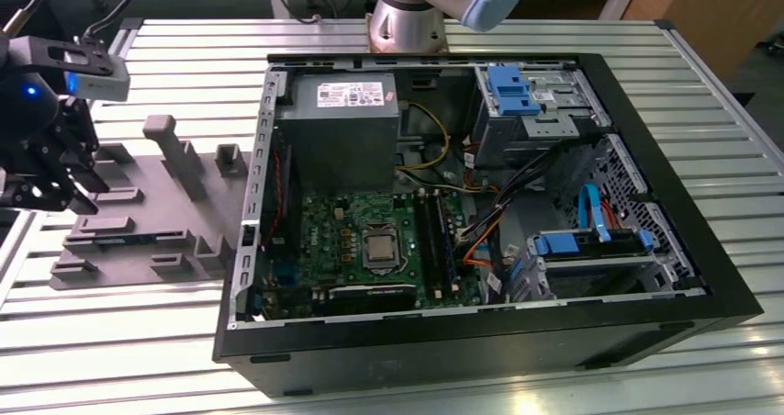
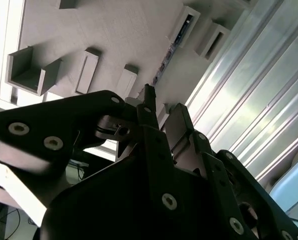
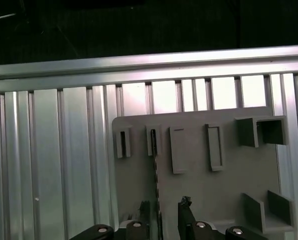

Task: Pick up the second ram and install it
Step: 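Pick up the second ram and move it above second insertion slot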

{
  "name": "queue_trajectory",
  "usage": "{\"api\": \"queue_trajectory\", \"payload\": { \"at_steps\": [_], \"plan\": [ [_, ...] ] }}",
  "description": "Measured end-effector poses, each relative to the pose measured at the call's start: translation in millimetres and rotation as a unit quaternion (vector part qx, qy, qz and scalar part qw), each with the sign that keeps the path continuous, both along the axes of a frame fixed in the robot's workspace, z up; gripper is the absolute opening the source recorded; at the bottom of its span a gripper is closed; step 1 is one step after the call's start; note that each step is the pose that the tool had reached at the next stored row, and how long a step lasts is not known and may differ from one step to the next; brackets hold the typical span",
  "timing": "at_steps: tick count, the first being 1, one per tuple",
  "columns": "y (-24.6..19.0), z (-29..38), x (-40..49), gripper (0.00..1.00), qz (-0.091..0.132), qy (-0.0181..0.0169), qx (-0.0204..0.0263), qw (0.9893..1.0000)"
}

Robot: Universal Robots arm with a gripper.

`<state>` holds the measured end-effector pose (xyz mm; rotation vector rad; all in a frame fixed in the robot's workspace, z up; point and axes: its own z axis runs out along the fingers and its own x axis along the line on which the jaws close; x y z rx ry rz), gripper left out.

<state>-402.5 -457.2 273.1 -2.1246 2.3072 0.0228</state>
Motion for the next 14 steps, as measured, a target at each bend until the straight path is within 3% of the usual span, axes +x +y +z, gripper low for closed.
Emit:
{"api": "queue_trajectory", "payload": {
  "at_steps": [14],
  "plan": [
    [-6.7, -19.9, 0.0, 0.36, 0.020, -0.0004, 0.0001, 0.9998]
  ]
}}
